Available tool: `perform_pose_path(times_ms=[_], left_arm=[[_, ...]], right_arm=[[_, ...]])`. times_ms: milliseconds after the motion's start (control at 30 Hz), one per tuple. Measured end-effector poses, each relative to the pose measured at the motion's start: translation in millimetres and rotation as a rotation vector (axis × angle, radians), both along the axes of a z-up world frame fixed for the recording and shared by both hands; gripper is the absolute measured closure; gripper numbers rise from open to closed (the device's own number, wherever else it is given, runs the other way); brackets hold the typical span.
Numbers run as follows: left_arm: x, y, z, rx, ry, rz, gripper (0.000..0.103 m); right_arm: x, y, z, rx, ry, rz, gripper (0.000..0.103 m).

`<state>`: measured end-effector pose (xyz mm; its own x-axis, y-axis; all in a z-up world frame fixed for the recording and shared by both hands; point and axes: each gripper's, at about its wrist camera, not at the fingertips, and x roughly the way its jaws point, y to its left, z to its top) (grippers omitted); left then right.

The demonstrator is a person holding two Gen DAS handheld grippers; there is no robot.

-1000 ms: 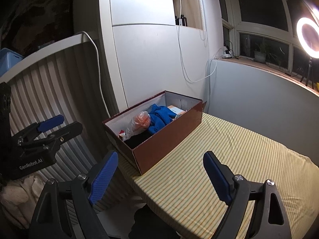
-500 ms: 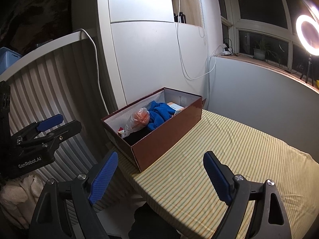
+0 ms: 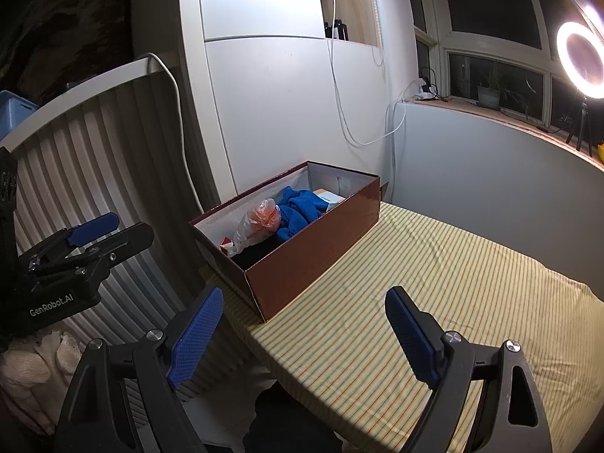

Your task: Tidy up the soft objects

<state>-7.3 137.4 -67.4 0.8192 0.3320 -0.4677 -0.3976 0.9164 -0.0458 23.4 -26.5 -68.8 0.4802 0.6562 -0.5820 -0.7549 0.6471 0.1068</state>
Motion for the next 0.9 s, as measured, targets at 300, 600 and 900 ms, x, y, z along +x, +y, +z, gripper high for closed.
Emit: perform_pose_path(times_ms=[300,600,900], left_arm=[[1.1,-3.0,0.2,-0.001,0.001,0.000,0.021],[1.8,-3.7,-0.5,-0.011,0.003,-0.005,0.021],[1.3,-3.8,-1.1,-0.002,-0.011,0.005,0.021]], right_arm=[[2.6,-3.0,-2.3,0.008,0.009,-0.002,0.018],[3.0,-4.0,-3.8,0.006,0.012,-0.003,0.017],[4.3,-7.6,-7.9,0.002,0.017,-0.003,0.017]])
